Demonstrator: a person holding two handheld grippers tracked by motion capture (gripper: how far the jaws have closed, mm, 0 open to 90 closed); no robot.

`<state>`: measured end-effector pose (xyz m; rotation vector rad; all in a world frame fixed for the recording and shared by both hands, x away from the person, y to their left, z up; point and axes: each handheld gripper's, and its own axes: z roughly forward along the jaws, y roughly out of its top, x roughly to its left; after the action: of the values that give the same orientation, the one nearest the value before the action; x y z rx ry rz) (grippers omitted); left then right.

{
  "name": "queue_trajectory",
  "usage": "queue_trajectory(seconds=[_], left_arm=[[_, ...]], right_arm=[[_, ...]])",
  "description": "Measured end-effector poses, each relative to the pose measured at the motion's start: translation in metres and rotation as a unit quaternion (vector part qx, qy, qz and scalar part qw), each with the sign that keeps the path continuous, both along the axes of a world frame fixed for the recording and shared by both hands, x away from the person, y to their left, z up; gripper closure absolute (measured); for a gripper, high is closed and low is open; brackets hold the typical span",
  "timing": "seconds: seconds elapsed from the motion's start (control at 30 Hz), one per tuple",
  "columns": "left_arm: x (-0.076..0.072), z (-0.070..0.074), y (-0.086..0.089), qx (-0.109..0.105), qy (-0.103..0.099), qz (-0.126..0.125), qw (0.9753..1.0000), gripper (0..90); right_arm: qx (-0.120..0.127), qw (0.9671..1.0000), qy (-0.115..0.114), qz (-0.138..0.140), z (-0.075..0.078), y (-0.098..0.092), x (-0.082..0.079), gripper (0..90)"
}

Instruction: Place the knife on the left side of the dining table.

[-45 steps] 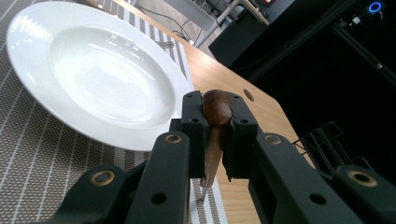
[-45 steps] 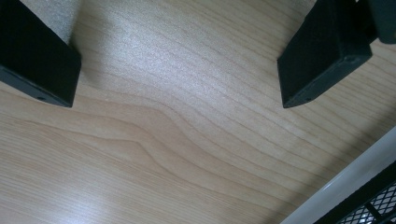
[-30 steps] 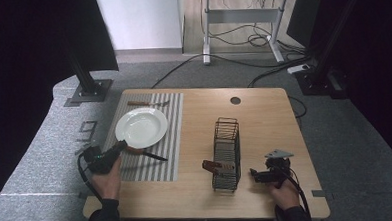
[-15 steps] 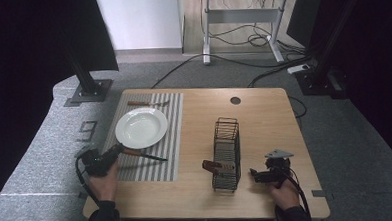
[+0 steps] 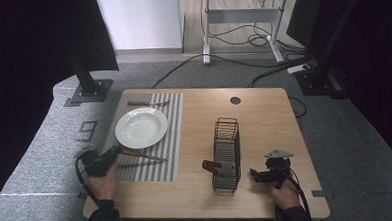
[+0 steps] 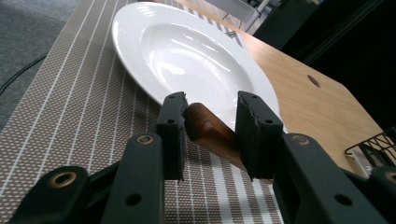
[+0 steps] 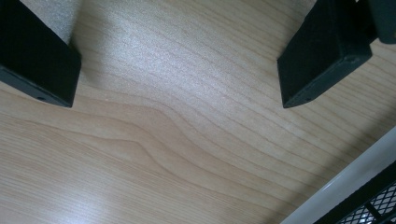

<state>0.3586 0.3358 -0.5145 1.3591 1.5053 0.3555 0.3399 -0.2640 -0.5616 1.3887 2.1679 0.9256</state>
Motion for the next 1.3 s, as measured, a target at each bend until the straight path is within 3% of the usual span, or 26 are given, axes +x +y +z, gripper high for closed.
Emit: queue_trajectory(seconds=[0.23,0.3,0.33,0.43,0.97,1.23,1.3], left_arm=[[0.002,-0.008,0.005,-0.006,0.006,0.004,1.0000,62.8],[0.003,-0.010,0.006,-0.002,0.008,0.004,1.0000,62.3],[0.004,-0.012,0.007,0.014,0.013,0.005,0.9998,62.5],[0.005,-0.014,0.010,0.012,0.012,0.008,0.9998,62.5],[0.013,-0.023,0.017,0.017,0.028,-0.009,0.9994,61.4],[0.017,-0.025,0.018,0.043,0.035,-0.013,0.9984,60.0],[0.017,-0.024,0.017,0.059,0.037,-0.017,0.9974,59.8]], right_arm=[[0.000,1.0000,0.000,0.000,0.000,0.000,0.000,0.0],[0.000,1.0000,0.000,0.000,0.000,0.000,0.000,0.0],[0.000,1.0000,0.000,0.000,0.000,0.000,0.000,0.0],[0.000,1.0000,0.000,0.000,0.000,0.000,0.000,0.0],[0.000,1.0000,0.000,0.000,0.000,0.000,0.000,0.0],[0.000,1.0000,0.000,0.000,0.000,0.000,0.000,0.0],[0.000,1.0000,0.000,0.000,0.000,0.000,0.000,0.0]])
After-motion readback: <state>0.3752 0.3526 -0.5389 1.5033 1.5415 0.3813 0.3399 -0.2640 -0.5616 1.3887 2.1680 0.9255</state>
